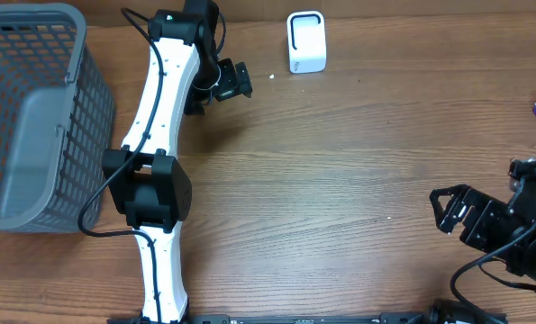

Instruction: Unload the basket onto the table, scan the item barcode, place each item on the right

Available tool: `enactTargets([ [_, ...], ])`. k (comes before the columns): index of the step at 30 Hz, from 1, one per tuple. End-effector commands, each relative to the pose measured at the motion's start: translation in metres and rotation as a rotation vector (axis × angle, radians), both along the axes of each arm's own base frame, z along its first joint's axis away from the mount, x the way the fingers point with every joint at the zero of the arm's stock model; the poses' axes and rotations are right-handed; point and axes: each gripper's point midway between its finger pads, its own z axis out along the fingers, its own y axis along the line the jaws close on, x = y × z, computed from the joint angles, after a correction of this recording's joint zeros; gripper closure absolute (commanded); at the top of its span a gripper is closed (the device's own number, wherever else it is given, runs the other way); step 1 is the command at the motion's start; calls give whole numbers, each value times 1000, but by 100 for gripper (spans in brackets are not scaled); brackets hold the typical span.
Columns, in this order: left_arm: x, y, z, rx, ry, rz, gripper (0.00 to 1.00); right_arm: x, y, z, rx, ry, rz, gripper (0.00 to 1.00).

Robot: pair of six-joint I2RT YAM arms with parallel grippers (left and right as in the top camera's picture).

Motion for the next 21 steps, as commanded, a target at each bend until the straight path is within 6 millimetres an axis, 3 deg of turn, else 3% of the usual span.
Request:
enactTargets([
  [1, 2, 1, 11, 5, -32, -17, 0, 0, 1, -2, 1, 5, 11, 0],
  [4, 2, 1, 11, 5, -32, -17, 0, 0, -8, -5, -43, 14, -19, 0],
  [15, 2, 1, 11, 4, -32, -17, 0, -8, -12, -18, -84, 68, -13, 0],
  [21, 2, 1, 11, 4, -32, -17, 0, -8, -9, -44, -67, 130, 2, 0],
])
